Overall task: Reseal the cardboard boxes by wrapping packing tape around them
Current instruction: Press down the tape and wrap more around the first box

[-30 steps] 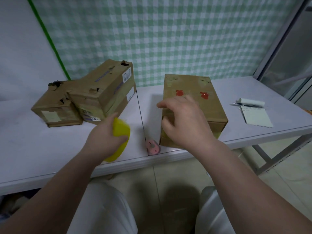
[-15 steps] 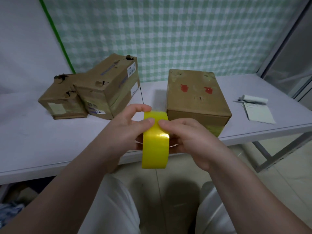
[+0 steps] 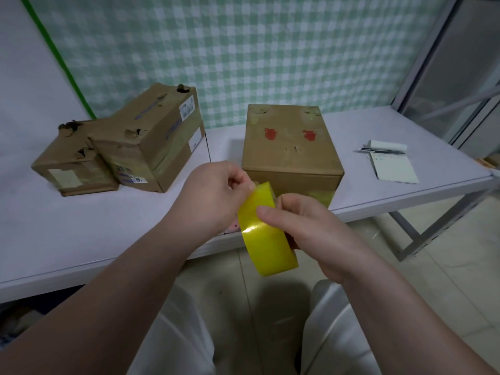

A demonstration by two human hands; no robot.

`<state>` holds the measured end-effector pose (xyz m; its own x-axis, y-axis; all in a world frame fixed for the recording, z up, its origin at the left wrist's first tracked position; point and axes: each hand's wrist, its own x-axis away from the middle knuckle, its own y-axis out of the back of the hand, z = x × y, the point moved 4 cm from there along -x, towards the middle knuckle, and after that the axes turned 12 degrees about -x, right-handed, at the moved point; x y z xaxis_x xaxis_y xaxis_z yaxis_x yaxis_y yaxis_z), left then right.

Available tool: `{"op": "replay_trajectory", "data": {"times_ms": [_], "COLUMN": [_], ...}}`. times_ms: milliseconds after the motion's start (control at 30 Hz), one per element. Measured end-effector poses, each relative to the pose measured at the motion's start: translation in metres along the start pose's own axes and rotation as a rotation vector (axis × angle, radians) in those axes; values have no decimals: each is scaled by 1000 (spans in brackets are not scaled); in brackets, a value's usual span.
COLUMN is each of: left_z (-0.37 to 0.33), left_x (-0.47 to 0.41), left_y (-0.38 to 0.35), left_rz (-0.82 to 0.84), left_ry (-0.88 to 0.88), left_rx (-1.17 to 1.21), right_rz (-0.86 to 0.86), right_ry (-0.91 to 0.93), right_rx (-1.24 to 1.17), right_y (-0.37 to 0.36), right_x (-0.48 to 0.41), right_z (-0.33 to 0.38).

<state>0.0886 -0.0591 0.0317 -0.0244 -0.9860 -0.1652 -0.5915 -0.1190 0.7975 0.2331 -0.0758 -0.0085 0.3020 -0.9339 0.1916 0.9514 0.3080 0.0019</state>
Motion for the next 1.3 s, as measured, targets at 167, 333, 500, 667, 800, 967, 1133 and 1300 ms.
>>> {"op": "replay_trajectory", "data": {"times_ms": [167, 333, 500, 667, 800, 967, 1133, 1300], "left_z": [-16, -33, -45, -53, -59, -66, -55, -51], "left_x": [-3, -3, 0, 3, 6, 6, -18, -29], "left_y": [-7, -11, -16, -17, -17, -18, -16, -16], "left_rz": [-76, -227, -266, -314, -391, -416, -312, -310], "left_ry": [-108, -181, -263, -335, -369, -384, -220, -190], "left_rx": [-101, -67, -41, -27, -96, -133, -80, -112], "right_rz": [44, 15, -14, -3, -30, -121, -81, 79], "right_ry": [-23, -6, -16, -49, -67, -117, -80, -79], "right_rx": [-96, -114, -89, -67, -31, -73, -143, -184], "right_y": [11, 27, 38, 47, 51, 53, 53, 50], "right_x": [4, 9, 13, 15, 14, 13, 14, 15], "right_z": [-2, 12, 19, 24, 25, 19, 20, 19]}}
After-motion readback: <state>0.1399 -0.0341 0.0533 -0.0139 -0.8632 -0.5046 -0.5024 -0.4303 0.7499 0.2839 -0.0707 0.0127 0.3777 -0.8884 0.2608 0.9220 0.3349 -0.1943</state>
